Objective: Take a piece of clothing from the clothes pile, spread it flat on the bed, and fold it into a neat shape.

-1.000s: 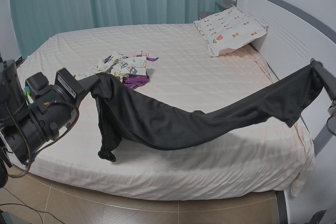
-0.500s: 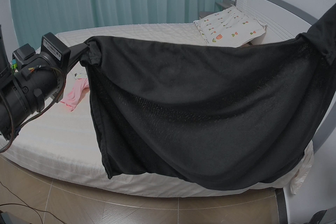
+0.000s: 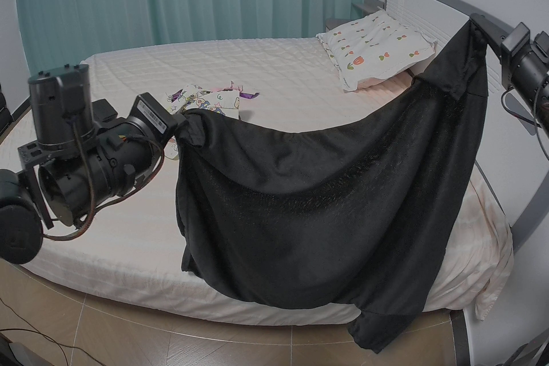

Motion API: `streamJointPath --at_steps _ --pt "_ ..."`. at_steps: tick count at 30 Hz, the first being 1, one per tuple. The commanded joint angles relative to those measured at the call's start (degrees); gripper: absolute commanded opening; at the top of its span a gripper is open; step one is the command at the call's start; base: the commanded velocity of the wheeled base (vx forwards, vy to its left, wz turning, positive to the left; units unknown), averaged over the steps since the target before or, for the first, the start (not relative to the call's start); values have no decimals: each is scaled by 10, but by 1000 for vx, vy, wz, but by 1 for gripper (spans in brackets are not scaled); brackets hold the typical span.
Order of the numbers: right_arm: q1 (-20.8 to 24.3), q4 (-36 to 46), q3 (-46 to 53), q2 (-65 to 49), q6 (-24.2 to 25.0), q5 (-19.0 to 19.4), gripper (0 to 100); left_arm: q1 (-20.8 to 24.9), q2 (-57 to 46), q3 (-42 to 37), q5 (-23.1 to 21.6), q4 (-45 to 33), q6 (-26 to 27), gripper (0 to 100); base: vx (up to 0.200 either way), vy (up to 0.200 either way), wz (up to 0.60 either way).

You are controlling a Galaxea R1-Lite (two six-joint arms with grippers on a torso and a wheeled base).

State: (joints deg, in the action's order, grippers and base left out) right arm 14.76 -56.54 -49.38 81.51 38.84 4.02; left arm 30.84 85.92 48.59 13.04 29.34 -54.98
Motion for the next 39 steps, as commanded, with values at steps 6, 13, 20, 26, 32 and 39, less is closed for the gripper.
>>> streamJointPath --at_steps 6,13,20,26,32,39 --pt "-41 -15 -58 121 3 7 0 -32 94 47 -21 1 -1 0 200 0 0" --pt "-45 -15 -72 143 3 4 0 -39 129 66 -21 1 -1 0 200 0 0" --pt "-49 -16 -76 177 3 4 0 -49 181 78 -29 2 -1 0 200 0 0" --pt "-48 -16 -96 232 3 1 0 -57 234 100 -28 1 -13 0 200 0 0" --pt "-47 -16 -106 295 9 -8 0 -67 299 128 -27 -2 -51 0 0 0 0" --pt "-47 -44 -128 379 63 -9 0 -78 360 136 -29 1 -59 0 0 0 0"
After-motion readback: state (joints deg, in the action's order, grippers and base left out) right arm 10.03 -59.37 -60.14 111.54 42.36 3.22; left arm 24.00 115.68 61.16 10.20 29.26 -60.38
